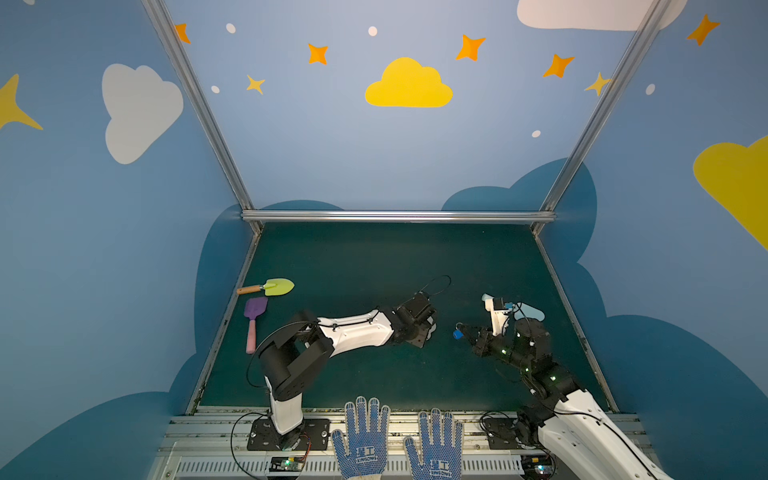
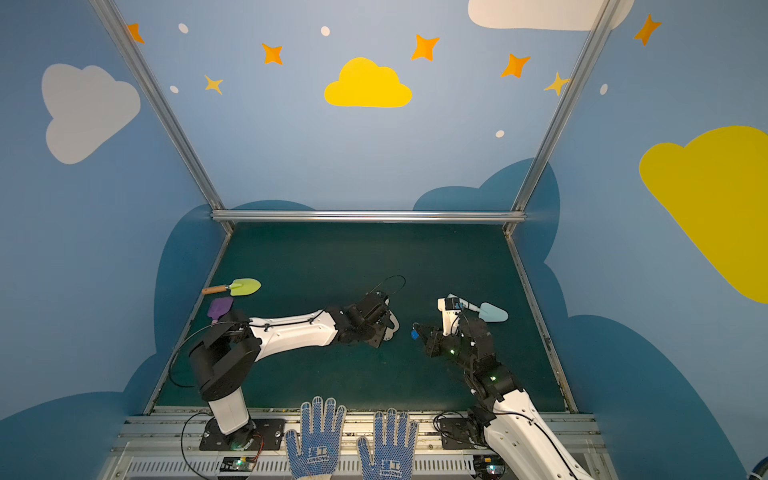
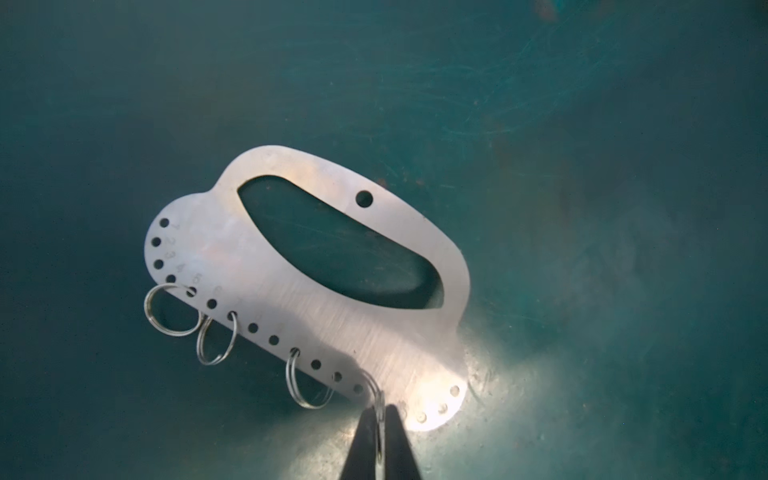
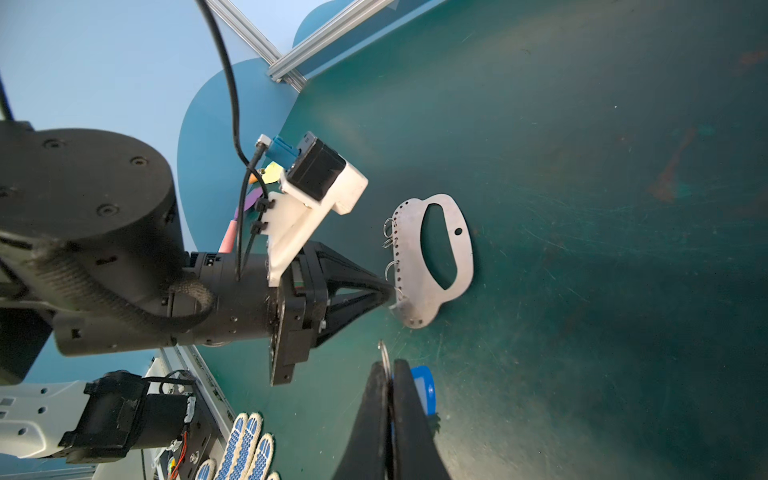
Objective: Put the keys on the keyring
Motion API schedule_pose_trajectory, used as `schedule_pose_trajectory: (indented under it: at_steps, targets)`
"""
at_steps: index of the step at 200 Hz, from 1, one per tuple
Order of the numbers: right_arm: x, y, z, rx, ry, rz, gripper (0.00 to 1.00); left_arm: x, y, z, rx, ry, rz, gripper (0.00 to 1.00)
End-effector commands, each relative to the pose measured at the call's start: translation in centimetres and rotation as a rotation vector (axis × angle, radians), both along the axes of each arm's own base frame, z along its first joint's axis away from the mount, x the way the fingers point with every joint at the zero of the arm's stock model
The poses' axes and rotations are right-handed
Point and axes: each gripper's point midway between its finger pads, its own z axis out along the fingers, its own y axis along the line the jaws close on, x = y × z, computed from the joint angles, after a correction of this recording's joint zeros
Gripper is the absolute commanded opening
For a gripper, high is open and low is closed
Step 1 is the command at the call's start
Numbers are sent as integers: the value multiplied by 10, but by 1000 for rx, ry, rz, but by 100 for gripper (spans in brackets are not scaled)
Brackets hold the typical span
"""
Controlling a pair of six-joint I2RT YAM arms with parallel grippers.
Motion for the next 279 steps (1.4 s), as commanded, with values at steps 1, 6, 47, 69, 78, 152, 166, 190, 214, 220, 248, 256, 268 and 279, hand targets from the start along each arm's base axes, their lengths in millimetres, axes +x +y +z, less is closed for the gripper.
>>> schedule_pose_trajectory:
  at_steps: [1, 6, 47, 69, 78, 152, 166, 190, 214, 220, 248, 256, 268, 279]
  targets:
    - [0, 6, -1, 14, 0, 29, 0, 0, 0, 12, -17, -23, 3, 21]
    - [0, 6, -2, 13, 5, 31, 0, -1, 0, 15, -22, -26, 2, 21]
    - [2, 9, -2, 18, 1, 40, 0, 2, 4, 28, -25, 8, 19, 26]
    - [2, 11, -4, 13, 16, 56, 0, 3, 9, 31, -53, 41, 49, 26]
    - [0, 13, -8, 9, 29, 70, 0, 2, 11, 30, -73, 65, 60, 26]
    - [1, 31, -27, -45, 94, 157, 0, -18, 32, 9, -189, 210, 177, 34]
    - [2, 37, -29, -48, 103, 179, 0, -19, 33, 6, -194, 213, 168, 33]
    - [4, 47, -34, -65, 128, 214, 0, -16, 29, 6, -227, 194, 138, 33]
    - [9, 53, -36, -76, 149, 233, 0, -10, 27, 2, -243, 164, 106, 33]
    - [10, 54, -37, -77, 154, 235, 0, -9, 26, 0, -242, 159, 96, 34]
    - [15, 59, -35, -76, 162, 250, 0, -5, 24, -5, -223, 136, 73, 35]
    - [16, 60, -36, -80, 167, 252, 0, -4, 25, -7, -219, 126, 70, 35]
    - [16, 60, -36, -84, 173, 257, 0, -6, 25, -9, -221, 102, 17, 36]
    - [16, 60, -37, -91, 176, 260, 0, -12, 22, -8, -240, 74, -46, 37]
